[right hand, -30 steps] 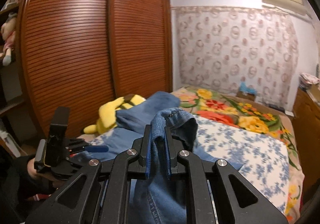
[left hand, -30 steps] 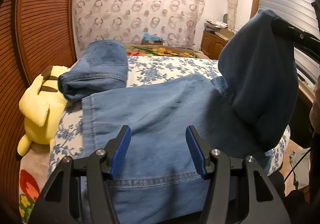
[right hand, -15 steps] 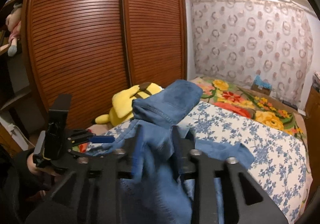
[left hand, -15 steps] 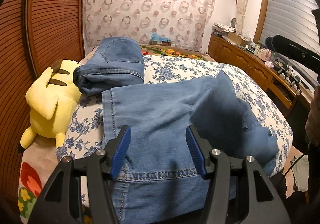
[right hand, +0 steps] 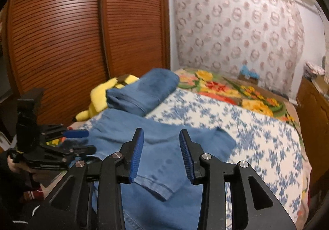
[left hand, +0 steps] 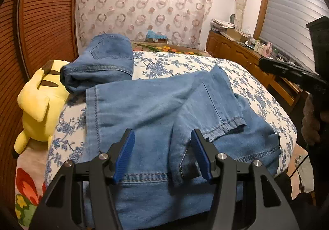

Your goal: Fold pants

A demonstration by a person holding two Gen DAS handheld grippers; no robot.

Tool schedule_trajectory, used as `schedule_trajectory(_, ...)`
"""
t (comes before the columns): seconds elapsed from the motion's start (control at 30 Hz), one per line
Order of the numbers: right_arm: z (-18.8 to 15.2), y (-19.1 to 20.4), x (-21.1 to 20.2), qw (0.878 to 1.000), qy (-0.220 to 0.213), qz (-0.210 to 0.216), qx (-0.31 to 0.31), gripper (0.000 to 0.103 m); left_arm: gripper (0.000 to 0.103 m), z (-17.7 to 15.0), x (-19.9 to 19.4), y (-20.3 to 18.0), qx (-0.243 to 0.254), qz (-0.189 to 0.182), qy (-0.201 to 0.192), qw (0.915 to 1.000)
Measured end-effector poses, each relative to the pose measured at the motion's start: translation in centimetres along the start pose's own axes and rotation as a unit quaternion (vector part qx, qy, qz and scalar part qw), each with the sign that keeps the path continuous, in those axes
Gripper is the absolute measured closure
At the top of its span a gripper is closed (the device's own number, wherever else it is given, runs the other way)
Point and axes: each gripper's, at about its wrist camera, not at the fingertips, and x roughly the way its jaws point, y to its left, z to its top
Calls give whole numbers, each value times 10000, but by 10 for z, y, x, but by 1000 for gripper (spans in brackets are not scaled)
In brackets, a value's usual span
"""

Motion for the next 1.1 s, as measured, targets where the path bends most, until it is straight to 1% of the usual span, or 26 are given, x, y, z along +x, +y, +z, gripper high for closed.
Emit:
schedule_trajectory(0.03, -3, -3, 3, 10000, 48, -19, 41, 65, 47, -1, 1, -1, 17, -20, 20, 10000)
schedule_trajectory(0.1, -8, -7, 8, 9998, 131, -72, 111, 60, 47, -3, 1, -3, 38, -35, 40, 10000)
schedule_trajectory(0.2, -17, -14, 18, 9993, 298, -103, 201, 58, 47, -5, -2, -4, 49, -60, 35, 10000)
schedule_trajectory(0.33, -30, -18, 35, 9977, 602, -67, 312, 58, 47, -8, -5, -4, 64, -149, 6, 9999)
schedule_trajectory(0.53, -49, -24, 60, 9925, 1097, -27, 545, 58, 47, -18, 0, -7, 146, -278, 126, 9994)
schedule_trajectory(0.6, -55, -26, 65, 9908, 1207, 16, 619, 58, 47, -21, 3, -8, 195, -255, 139, 9994)
schedule_trajectory(0.63, -57, -27, 67, 9901, 1246, 40, 643, 58, 47, -21, 3, -9, 232, -253, 103, 9994)
schedule_trajectory(0.73, -63, -28, 72, 9878, 1377, 122, 719, 58, 47, -20, 2, -7, 178, -409, -48, 9990)
schedule_trajectory(0.77, -64, -28, 72, 9874, 1397, 149, 724, 58, 50, -19, 3, -6, 186, -404, -60, 9990)
schedule_trajectory(0.8, -64, -28, 72, 9873, 1406, 177, 725, 58, 59, -18, 4, -6, 225, -377, -78, 9990)
schedule_trajectory(0.83, -64, -27, 72, 9872, 1409, 205, 719, 59, 62, -17, 5, -6, 270, -339, -83, 9990)
schedule_trajectory(0.9, -63, -26, 72, 9868, 1426, 315, 694, 71, 78, -16, 9, -6, 334, -286, -61, 9990)
schedule_trajectory(0.93, -61, -25, 72, 9867, 1437, 384, 658, 76, 81, -16, 9, -7, 365, -309, -48, 9988)
schedule_trajectory(0.97, -60, -24, 73, 9866, 1450, 423, 620, 90, 90, -16, 9, -8, 400, -341, -54, 9986)
schedule_trajectory(1.0, -57, -22, 70, 9877, 1418, 383, 532, 99, 96, -15, 8, -10, 432, -352, -63, 9984)
schedule_trajectory(1.03, -50, -20, 64, 9915, 1235, 157, 386, 102, 97, -14, 4, -11, 456, -345, -120, 9983)
schedule_trajectory(1.07, -42, -18, 57, 9935, 1101, 131, 266, 103, 98, -12, 0, -12, 454, -371, -184, 9981)
schedule_trajectory(1.1, -33, -16, 49, 9947, 983, 230, 191, 103, 99, -10, -5, -12, 451, -411, -244, 9978)
